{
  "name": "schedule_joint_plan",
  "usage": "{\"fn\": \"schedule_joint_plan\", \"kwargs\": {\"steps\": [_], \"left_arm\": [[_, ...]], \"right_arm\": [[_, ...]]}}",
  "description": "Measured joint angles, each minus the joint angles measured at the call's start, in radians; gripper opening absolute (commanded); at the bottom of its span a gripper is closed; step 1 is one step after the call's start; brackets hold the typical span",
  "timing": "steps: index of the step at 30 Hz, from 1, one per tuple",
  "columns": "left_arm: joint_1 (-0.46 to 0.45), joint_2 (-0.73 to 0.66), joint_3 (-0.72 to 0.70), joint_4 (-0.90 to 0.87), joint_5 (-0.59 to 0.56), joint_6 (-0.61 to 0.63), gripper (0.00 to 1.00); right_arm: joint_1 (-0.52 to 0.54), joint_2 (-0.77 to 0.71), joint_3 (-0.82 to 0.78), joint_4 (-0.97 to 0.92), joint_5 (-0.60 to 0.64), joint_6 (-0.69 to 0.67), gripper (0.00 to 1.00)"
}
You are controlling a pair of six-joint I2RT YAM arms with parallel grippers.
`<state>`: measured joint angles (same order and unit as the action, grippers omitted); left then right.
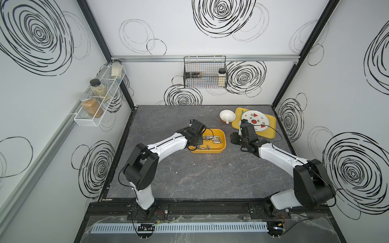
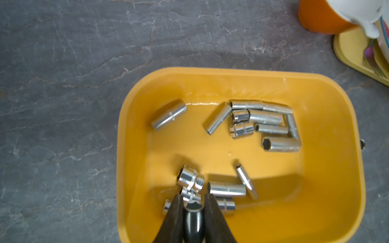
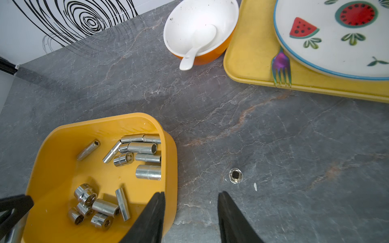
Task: Take out the socket from the storage box
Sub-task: Place the socket head at the center of the board.
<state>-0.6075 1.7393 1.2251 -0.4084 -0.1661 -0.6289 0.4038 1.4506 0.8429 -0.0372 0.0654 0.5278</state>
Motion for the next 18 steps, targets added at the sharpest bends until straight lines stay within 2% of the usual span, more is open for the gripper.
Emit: {"fn": "schedule_joint_plan", "kwargs": {"steps": [5,11,18], "left_arm": [[0.000,-0.135,-0.141,0.001,0.018,-0.023,0.13],[0.028,-0.258,-0.275,0.009,-0.018,-0.048,0.13],[0.108,-0.265,-0.415,0.079,-0.056,-0.071,0.12]], "right_arm": [[0.000,0.000,0.000,0.000,-0.004,0.000,0.46],[0.000,0.000,0.000,0.001,-0.010,0.000,0.46],[0.005,0.000,0.000,0.001,0.008,0.000,0.46]]}}
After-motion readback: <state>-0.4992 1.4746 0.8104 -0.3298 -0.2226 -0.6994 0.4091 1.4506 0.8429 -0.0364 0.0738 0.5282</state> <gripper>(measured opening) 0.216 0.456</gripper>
